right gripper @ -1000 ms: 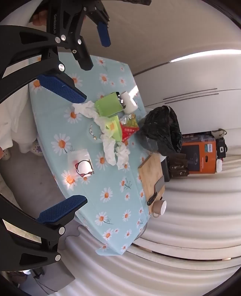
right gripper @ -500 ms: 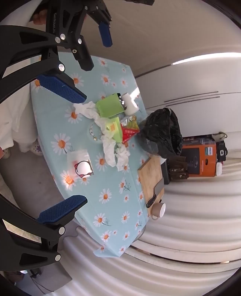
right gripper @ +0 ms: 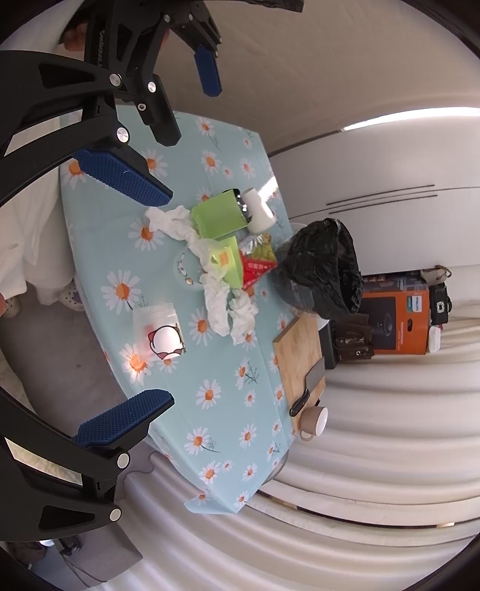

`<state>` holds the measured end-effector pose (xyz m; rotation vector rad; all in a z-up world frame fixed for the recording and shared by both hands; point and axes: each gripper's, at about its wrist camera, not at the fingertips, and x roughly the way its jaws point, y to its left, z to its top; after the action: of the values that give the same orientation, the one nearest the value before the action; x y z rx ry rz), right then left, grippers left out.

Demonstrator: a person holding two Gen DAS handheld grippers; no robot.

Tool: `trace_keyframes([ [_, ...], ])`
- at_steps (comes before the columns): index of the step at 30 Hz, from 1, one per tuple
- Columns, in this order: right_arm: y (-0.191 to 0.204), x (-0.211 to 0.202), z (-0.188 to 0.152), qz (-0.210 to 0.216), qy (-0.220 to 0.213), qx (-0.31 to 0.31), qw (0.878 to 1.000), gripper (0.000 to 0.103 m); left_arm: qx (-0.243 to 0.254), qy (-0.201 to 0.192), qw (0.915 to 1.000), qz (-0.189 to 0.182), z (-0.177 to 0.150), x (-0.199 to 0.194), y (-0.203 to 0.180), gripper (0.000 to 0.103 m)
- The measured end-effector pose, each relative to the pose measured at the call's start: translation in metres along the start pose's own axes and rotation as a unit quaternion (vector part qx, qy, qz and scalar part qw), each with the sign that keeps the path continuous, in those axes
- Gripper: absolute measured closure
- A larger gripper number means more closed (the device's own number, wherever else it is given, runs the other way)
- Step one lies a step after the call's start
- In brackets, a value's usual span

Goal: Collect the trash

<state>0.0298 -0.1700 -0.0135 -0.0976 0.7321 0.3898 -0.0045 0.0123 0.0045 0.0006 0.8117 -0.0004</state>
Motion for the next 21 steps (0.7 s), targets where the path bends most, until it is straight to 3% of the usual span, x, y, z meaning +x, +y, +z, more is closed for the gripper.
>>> trace_keyframes([
  [21,-0.005,-0.009,0.001,-0.005,-0.004,-0.003,1.0,0.008,-0.001,0.001,1.0,0.006,-0.008,-0.001,-0.017,0.006],
])
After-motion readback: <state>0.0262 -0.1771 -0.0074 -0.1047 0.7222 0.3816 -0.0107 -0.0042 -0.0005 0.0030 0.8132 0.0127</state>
